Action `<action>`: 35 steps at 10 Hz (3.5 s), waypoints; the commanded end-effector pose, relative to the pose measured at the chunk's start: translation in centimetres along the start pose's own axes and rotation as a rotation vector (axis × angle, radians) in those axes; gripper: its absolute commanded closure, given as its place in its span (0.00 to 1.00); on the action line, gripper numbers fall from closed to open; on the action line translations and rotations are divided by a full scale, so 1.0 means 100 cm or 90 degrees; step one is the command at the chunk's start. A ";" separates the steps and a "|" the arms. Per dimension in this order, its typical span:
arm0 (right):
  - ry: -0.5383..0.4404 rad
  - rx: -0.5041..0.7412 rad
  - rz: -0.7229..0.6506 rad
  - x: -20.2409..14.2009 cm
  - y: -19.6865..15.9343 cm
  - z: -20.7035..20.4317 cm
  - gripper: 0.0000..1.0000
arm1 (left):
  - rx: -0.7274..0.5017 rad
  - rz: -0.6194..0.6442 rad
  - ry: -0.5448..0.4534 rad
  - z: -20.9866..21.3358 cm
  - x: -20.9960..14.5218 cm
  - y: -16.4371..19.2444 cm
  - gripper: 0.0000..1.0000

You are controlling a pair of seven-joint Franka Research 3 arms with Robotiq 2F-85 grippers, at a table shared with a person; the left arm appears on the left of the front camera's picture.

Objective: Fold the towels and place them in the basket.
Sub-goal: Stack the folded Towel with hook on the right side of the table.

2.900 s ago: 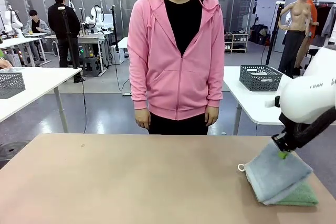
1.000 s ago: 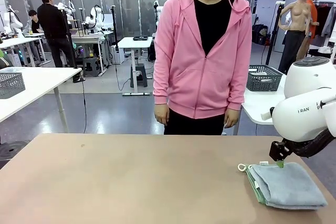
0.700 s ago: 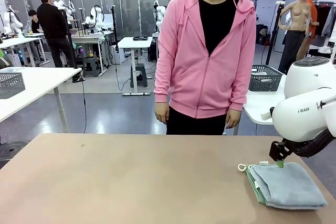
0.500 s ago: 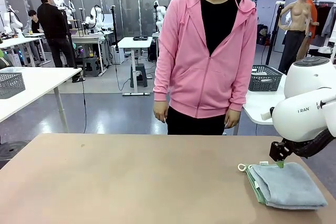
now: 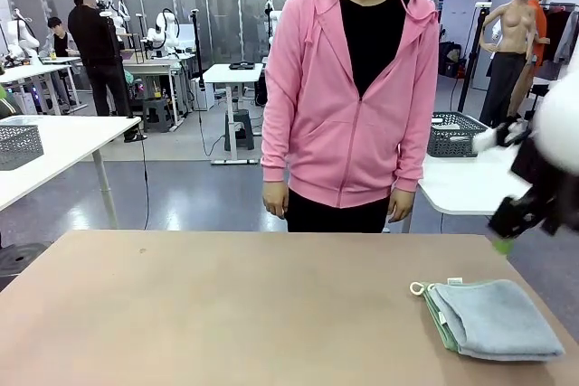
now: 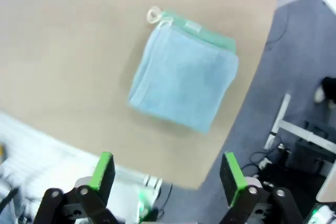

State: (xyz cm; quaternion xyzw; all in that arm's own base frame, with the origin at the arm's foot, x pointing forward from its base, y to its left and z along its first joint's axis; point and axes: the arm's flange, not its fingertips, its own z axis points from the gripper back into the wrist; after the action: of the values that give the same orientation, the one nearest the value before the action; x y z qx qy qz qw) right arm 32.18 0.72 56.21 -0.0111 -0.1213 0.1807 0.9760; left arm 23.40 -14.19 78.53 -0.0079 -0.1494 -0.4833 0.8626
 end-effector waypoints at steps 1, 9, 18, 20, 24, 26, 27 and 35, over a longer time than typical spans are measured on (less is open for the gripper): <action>0.023 0.053 0.047 -0.014 0.000 0.069 0.00 | 0.005 0.006 -0.001 0.002 0.000 -0.001 0.07; -0.180 0.110 0.102 -0.087 0.045 0.201 0.00 | 0.005 0.006 -0.001 0.002 0.000 -0.001 0.07; -0.166 0.099 0.093 -0.088 0.044 0.209 0.00 | 0.005 0.006 -0.001 0.002 0.000 -0.001 0.07; -0.166 0.099 0.093 -0.088 0.044 0.209 0.00 | 0.005 0.006 -0.001 0.002 0.000 -0.001 0.07; -0.166 0.099 0.093 -0.088 0.044 0.209 0.00 | 0.005 0.006 -0.001 0.002 0.000 -0.001 0.07; -0.166 0.099 0.093 -0.088 0.044 0.209 0.00 | 0.005 0.006 -0.001 0.002 0.000 -0.001 0.07; -0.166 0.099 0.093 -0.088 0.044 0.209 0.00 | 0.005 0.006 -0.001 0.002 0.000 -0.001 0.07; -0.166 0.099 0.093 -0.088 0.044 0.209 0.00 | 0.005 0.006 -0.001 0.002 0.000 -0.001 0.07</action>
State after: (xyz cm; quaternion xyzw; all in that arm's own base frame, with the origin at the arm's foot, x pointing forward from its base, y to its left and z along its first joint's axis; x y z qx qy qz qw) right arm 17.59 1.30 73.94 0.0838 -0.2357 0.2593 0.9328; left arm 23.40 -14.20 78.53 -0.0080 -0.1494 -0.4835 0.8625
